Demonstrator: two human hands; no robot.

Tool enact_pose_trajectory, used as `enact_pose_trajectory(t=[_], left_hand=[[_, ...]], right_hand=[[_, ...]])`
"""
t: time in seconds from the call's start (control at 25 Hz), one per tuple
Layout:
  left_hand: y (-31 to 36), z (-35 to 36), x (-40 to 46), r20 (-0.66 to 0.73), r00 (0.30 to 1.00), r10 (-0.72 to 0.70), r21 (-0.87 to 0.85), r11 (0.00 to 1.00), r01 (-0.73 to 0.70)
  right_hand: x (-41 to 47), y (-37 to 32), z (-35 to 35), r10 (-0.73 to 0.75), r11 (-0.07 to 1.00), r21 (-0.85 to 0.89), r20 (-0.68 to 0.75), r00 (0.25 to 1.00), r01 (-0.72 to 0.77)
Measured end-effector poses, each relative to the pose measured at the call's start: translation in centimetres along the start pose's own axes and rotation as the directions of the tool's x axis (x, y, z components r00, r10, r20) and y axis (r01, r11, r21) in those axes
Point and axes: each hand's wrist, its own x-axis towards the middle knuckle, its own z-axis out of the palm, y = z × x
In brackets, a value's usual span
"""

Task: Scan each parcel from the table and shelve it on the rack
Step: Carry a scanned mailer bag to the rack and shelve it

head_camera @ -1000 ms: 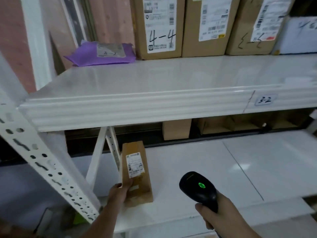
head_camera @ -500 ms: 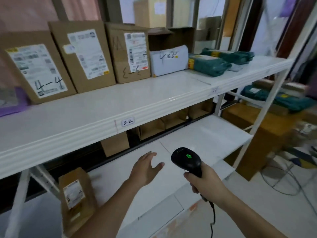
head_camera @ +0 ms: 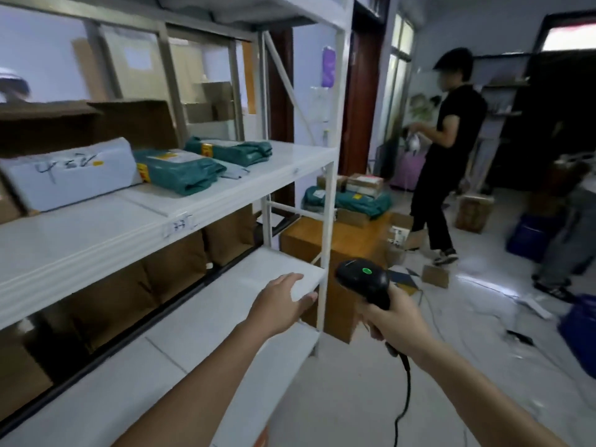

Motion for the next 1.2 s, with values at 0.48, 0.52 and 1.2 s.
enact_pose_trajectory(t=[0.48,0.52,1.2], left_hand=[[9.8,9.1,16.5,0.147,0.977,0.153,-0.041,0.988,-0.149],[10.1,9.7,18.3,0.160,0.972,0.174,-0.043,0.985,-0.170],[15.2,15.0,43.4,0.216,0.932,0.292,-0.016,0.955,-0.296]], right_hand=[[8.5,5.9,-12.9,0.164,0.986,0.061,-0.256,0.953,-0.154],[9.8,6.2,-13.3,0.165,0.986,0.059,-0.271,0.948,-0.155],[31.0,9.1,-20.3,0.211,0.977,0.090,-0.300,0.930,-0.193]])
